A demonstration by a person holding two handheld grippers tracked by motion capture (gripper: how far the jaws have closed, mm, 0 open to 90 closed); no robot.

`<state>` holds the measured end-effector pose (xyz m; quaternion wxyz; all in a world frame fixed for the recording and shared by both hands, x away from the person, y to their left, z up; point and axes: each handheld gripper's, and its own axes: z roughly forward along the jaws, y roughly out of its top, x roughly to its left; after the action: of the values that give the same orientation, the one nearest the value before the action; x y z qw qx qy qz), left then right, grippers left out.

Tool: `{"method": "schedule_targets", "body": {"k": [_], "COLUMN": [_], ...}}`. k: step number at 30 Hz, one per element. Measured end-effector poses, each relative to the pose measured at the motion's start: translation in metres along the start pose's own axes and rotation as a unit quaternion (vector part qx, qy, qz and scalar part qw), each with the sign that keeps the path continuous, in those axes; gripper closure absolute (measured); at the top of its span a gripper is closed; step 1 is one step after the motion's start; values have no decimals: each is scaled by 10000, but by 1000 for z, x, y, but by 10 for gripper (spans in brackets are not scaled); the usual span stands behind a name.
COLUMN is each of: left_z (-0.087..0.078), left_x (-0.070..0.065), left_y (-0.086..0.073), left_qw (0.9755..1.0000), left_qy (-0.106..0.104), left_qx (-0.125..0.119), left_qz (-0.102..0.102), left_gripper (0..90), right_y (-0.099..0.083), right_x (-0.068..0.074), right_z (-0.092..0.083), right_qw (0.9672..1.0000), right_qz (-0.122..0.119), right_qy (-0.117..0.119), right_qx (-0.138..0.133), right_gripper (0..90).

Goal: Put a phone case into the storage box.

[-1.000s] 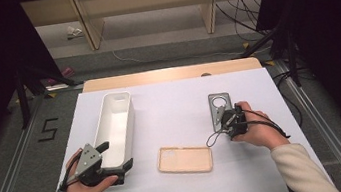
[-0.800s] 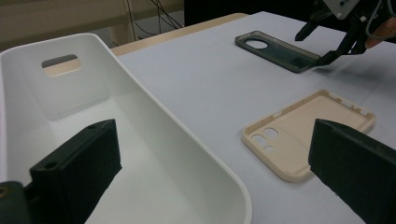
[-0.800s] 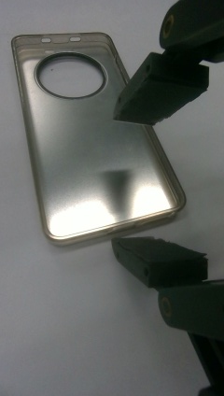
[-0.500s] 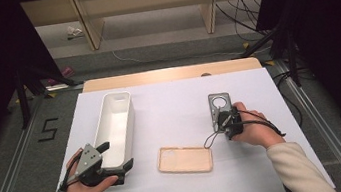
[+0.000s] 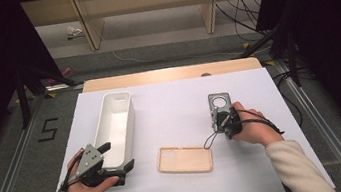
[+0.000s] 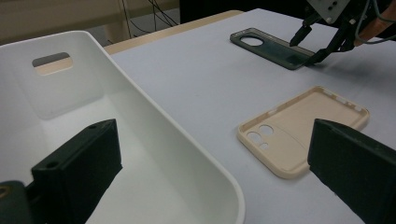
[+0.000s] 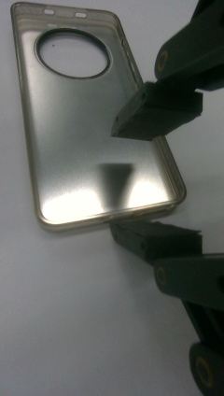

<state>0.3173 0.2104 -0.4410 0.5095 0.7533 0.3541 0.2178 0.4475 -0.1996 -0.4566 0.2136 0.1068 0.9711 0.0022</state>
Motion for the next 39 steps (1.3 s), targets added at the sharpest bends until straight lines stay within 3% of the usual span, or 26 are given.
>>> {"method": "schedule_targets", "body": {"k": [7, 11, 25, 39], "left_z": [0, 1, 1, 1], "left_x": [0, -1, -2, -2], "left_y": [0, 0, 0, 0], "left_qw": [10000, 10000, 10000, 10000], "left_qy": [-20, -35, -41, -42], "left_qx": [2, 5, 8, 6], "left_qz": [10, 15, 20, 20], "left_gripper": [25, 28, 29, 31], "right_y": [3, 3, 4, 3], "right_x": [4, 3, 3, 4], "right_z": [-1, -1, 0, 0], "right_qw": [9995, 9991, 9973, 9973], "right_qz": [-279, -342, -569, -534], "right_qy": [172, 248, 454, 503], "right_qx": [41, 59, 45, 27], "right_gripper": [664, 705, 802, 851]}}
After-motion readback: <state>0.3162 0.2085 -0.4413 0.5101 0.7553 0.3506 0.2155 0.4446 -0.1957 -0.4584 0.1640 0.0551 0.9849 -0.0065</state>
